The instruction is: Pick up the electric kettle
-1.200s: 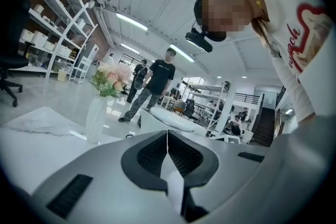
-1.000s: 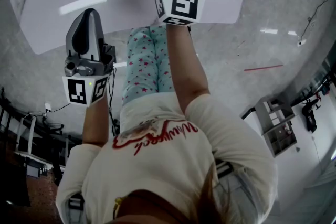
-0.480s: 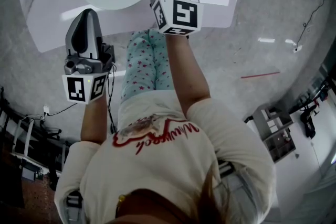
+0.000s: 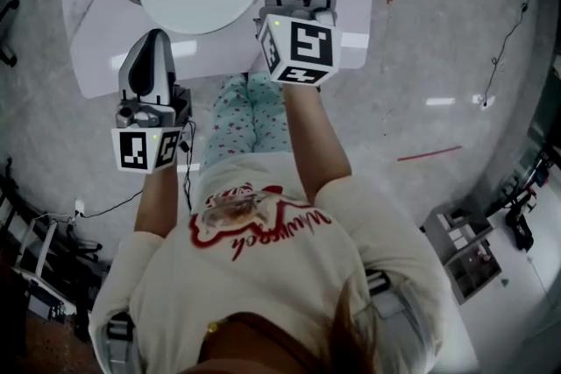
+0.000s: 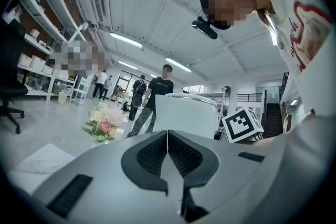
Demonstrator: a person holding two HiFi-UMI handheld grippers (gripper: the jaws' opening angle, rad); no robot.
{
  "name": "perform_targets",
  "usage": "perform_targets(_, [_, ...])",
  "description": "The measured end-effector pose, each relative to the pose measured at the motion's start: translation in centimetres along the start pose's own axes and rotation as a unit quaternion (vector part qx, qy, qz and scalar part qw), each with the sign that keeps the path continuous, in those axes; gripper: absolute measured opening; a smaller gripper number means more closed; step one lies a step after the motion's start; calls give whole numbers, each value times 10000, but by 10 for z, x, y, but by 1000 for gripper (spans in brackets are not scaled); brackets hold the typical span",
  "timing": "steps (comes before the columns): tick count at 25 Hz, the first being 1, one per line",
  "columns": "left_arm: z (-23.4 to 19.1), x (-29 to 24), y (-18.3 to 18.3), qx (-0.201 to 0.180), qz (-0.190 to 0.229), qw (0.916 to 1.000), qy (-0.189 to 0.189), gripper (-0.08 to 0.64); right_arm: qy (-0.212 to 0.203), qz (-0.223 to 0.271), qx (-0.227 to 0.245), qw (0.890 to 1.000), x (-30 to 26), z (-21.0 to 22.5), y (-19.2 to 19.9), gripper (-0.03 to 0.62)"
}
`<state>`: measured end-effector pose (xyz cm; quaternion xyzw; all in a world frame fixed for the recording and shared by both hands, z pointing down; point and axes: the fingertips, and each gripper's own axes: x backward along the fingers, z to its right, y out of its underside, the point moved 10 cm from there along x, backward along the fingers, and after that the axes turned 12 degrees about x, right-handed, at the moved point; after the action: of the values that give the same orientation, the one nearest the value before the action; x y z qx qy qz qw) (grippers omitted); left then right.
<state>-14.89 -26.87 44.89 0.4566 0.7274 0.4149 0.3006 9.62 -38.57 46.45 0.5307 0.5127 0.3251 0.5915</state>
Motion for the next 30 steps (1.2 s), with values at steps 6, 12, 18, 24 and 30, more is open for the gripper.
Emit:
perform_targets(6, [26, 5, -44, 161, 244, 9996, -32, 14, 18, 172, 48, 9998, 21, 10, -55, 126])
perform_targets(12, [44, 7, -85, 47, 563, 9984, 52, 12, 51, 383, 92, 9992, 34, 13, -103, 126])
perform_targets(18, [56, 11, -122, 9, 912, 9957, 175, 14, 91, 648, 82, 9978, 45, 11, -148, 126])
perform_targets(24, [72, 13, -143, -185, 1040, 9940, 296, 14, 39, 882, 12, 9961, 54, 14, -180, 126])
perform_targets(30, [79, 21, -160, -289, 1125, 9927, 309, 14, 84, 1005, -28, 9949, 62, 9, -202, 126])
